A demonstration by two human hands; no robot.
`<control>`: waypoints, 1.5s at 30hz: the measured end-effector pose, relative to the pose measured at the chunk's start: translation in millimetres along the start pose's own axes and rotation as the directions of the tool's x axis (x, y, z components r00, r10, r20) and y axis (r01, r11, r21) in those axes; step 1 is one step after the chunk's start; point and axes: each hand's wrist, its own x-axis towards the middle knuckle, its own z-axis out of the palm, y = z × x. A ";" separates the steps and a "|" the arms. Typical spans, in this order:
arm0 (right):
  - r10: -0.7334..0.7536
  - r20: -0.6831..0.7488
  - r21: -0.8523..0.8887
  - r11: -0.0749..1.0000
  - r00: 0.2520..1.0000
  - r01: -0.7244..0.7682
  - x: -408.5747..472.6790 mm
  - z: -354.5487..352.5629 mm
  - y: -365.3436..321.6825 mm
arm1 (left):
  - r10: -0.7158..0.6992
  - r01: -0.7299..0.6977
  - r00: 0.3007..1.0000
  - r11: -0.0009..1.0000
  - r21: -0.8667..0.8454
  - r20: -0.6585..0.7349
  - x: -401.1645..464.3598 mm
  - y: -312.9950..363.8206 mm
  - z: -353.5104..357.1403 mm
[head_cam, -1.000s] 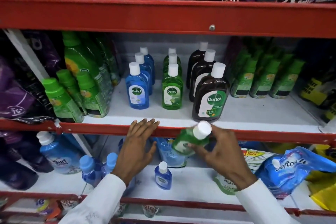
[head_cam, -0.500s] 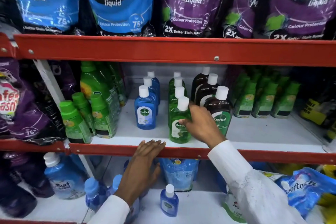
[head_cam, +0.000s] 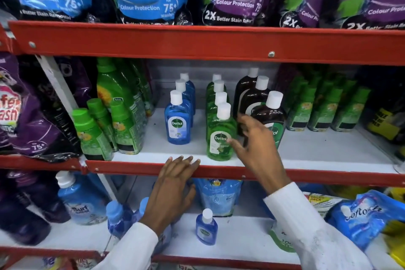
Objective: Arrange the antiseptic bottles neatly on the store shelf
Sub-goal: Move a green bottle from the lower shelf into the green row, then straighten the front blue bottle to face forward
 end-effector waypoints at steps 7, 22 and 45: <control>-0.088 -0.147 0.117 0.988 0.985 0.105 -94.1 47.3 51.4 | -0.111 0.117 0.992 0.987 0.107 -0.063 -20.5 -33.4 -14.4; 0.210 0.445 0.050 0.965 0.871 -0.258 -136.8 157.7 83.2 | -0.088 0.089 0.996 0.996 0.028 -0.018 -32.0 -39.6 -22.4; 0.017 0.068 0.214 0.976 0.998 -0.031 39.4 97.6 -86.0 | -0.071 0.068 0.997 0.993 -0.099 -0.027 -33.5 -72.7 -56.6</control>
